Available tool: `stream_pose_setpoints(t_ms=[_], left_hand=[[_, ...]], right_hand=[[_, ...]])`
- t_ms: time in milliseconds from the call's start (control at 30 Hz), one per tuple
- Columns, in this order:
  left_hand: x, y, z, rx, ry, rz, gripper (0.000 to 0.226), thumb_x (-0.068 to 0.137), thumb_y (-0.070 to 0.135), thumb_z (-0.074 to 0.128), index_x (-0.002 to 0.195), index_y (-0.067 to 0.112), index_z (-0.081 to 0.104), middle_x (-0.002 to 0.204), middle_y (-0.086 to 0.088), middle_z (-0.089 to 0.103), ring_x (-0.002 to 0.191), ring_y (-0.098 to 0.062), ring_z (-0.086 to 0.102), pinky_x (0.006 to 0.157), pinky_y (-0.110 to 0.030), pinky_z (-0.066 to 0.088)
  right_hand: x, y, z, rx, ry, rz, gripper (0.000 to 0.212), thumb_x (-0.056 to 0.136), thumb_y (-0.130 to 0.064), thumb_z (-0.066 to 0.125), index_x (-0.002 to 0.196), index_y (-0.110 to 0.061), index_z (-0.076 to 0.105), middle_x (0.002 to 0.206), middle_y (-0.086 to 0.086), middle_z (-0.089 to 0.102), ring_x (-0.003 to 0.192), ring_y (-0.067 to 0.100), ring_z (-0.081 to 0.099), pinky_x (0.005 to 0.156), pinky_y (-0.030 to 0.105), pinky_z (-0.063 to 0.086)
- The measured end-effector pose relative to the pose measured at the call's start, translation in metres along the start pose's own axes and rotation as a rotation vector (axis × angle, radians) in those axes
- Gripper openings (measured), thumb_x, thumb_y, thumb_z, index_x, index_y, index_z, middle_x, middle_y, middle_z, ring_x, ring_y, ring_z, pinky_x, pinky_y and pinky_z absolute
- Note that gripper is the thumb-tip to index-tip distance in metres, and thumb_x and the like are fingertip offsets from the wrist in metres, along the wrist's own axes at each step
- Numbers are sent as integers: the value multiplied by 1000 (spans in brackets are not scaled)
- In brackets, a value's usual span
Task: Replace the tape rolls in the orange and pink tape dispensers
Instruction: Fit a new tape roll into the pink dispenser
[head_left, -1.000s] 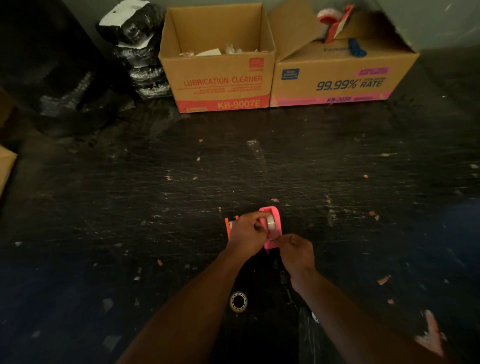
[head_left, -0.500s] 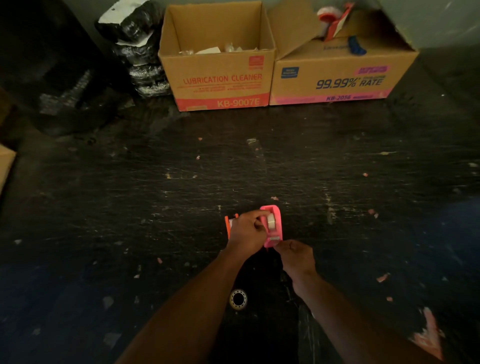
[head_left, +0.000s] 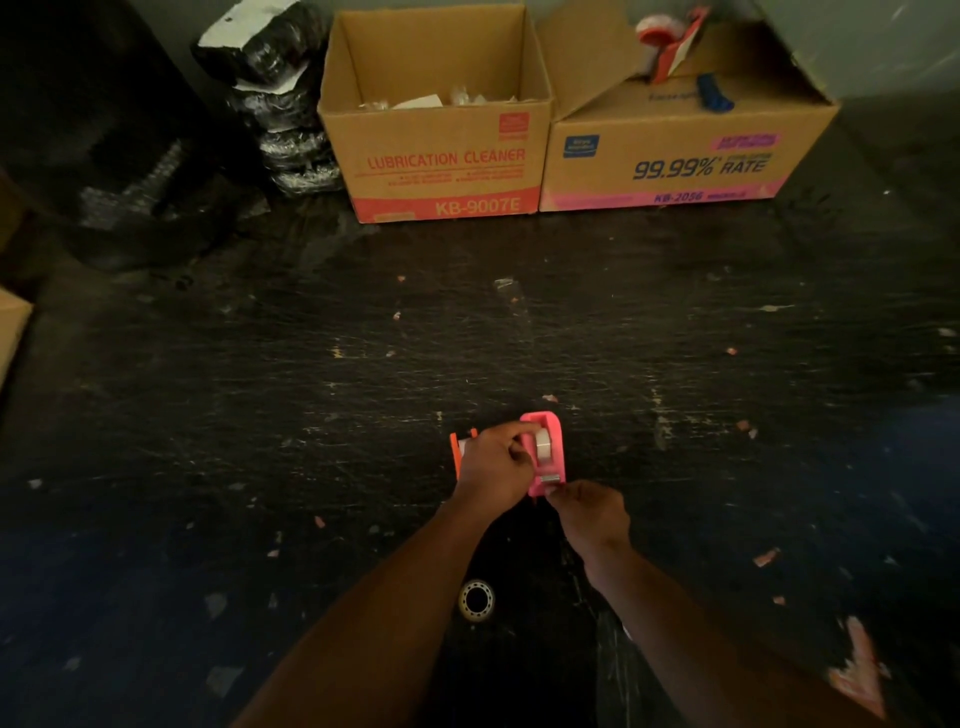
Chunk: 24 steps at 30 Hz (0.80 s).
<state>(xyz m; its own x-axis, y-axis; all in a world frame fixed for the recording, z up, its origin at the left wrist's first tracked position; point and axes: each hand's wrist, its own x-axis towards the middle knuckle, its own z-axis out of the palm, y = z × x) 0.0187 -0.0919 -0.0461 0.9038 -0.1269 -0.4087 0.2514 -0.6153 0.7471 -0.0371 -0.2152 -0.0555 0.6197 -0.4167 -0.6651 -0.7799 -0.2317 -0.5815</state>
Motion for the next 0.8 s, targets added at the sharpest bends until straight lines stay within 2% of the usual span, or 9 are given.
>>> stream_pose_setpoints(t_ms=[133,267,333,400,467,533,633,700,800], left_hand=[[-1,3,-1,6,-4,-4,49,89,3,58,129,30,66,113,2,73,81,-7,69,66,-18,51],[-3,4,-2,16,11,28,47,91,3,52,130,27,66,107,-4,76,76,-14,69,64,-20,50],[-4,3,-2,26,25,43,47,90,4,52,128,25,67,98,-7,78,79,-21,73,65,-25,54],[-4,3,-1,12,29,36,47,88,4,55,128,25,67,92,-6,78,79,-19,74,72,-31,61],[-5,2,1,-3,41,28,46,87,3,58,127,26,67,89,-4,78,79,-16,74,78,-36,62],[-6,2,1,-26,56,26,44,87,4,58,125,25,67,87,-4,78,78,-16,75,78,-37,62],[-6,2,1,-15,96,19,39,89,7,54,122,23,69,89,-5,79,77,-16,75,75,-34,62],[-6,6,1,4,121,8,36,91,9,52,120,22,71,94,-5,78,78,-17,74,72,-29,60],[-8,11,-1,22,146,24,33,92,6,53,115,18,73,99,-6,78,84,-18,73,76,-30,59]], right_hand=[[3,0,-3,-57,2,-14,32,86,-38,69,62,-19,63,66,4,63,60,18,57,59,31,45],[7,-6,-11,-174,-83,-33,31,80,-33,72,56,-18,60,65,6,65,62,23,62,65,37,51],[11,-9,-21,-297,-136,-35,26,77,-29,74,57,-17,62,65,8,66,65,27,66,69,38,56],[14,-13,-33,-390,-159,-41,18,77,-23,70,62,-13,68,69,13,69,68,29,68,75,37,61],[18,-20,-46,-451,-90,-95,17,81,-22,64,78,-10,77,86,16,74,85,32,72,86,37,59],[23,-29,-53,-387,-21,-185,17,86,-20,64,92,-13,79,100,13,77,100,29,70,87,30,52],[32,-42,-52,-321,-38,-376,13,86,-19,69,95,-20,78,102,4,78,97,19,70,91,31,51],[34,-48,-47,-300,-88,-471,15,84,-12,71,95,-19,78,97,1,77,90,13,68,89,28,51],[35,-52,-37,-303,-109,-520,17,84,-7,70,93,-19,77,96,0,76,88,11,66,85,24,48]])
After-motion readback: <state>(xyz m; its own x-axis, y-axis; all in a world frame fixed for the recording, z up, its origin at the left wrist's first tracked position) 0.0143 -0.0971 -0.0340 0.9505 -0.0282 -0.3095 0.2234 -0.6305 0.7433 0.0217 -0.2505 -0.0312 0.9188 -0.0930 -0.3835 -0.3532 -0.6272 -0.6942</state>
